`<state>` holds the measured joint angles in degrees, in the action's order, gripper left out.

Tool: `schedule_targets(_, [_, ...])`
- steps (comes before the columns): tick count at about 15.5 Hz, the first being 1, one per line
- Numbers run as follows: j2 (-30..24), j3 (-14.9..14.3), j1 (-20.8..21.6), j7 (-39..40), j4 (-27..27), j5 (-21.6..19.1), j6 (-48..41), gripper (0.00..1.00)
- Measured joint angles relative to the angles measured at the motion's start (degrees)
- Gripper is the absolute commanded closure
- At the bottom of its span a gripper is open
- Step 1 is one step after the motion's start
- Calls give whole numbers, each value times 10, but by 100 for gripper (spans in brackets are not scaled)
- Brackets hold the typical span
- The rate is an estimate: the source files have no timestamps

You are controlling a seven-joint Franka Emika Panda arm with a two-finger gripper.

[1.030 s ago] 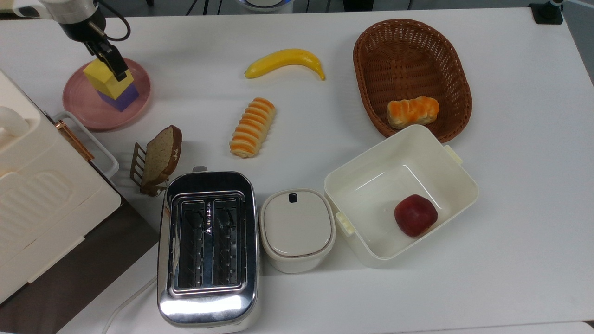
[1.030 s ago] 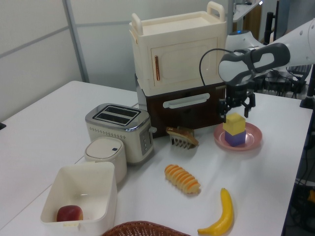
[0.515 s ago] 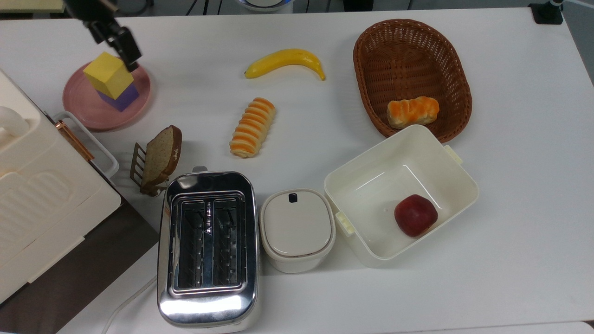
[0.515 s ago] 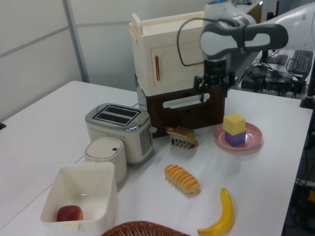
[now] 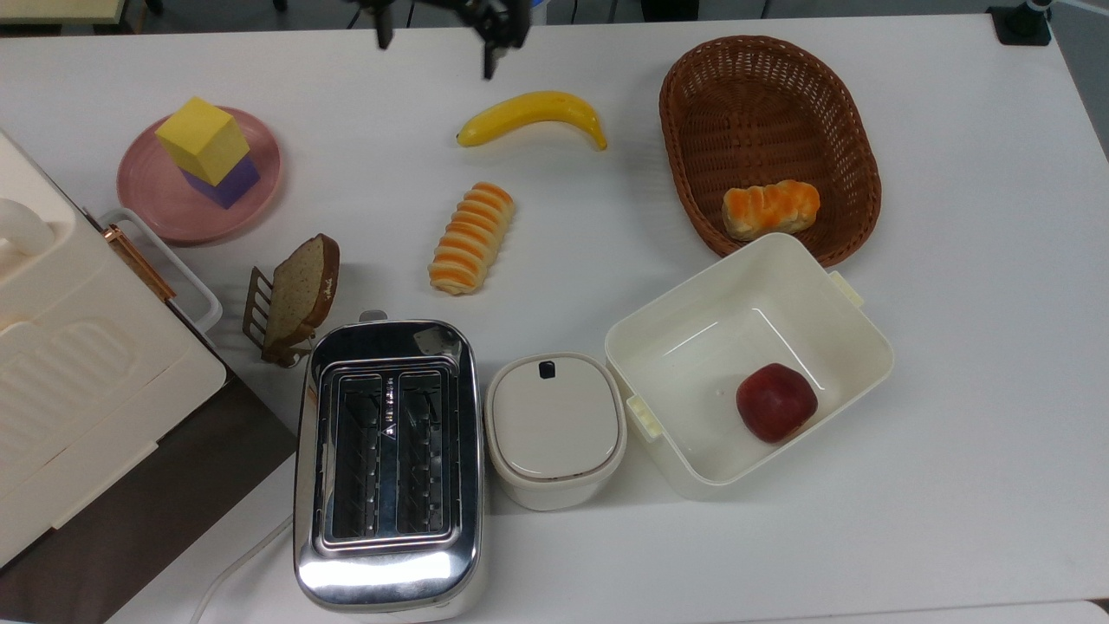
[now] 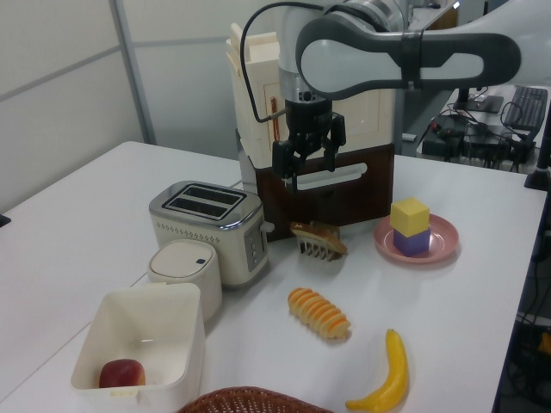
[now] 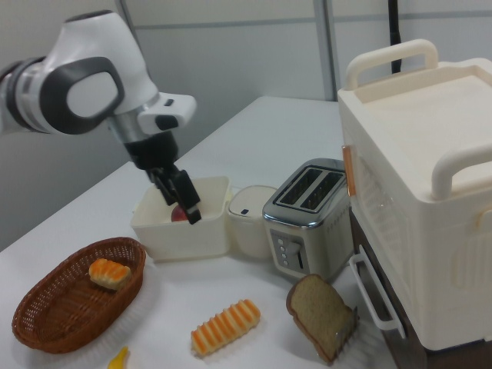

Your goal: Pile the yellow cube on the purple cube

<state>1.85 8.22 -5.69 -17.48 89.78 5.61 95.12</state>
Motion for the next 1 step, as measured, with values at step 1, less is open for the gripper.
schedule_targets(1, [-3,2,-1,27,0,-5,-4,0])
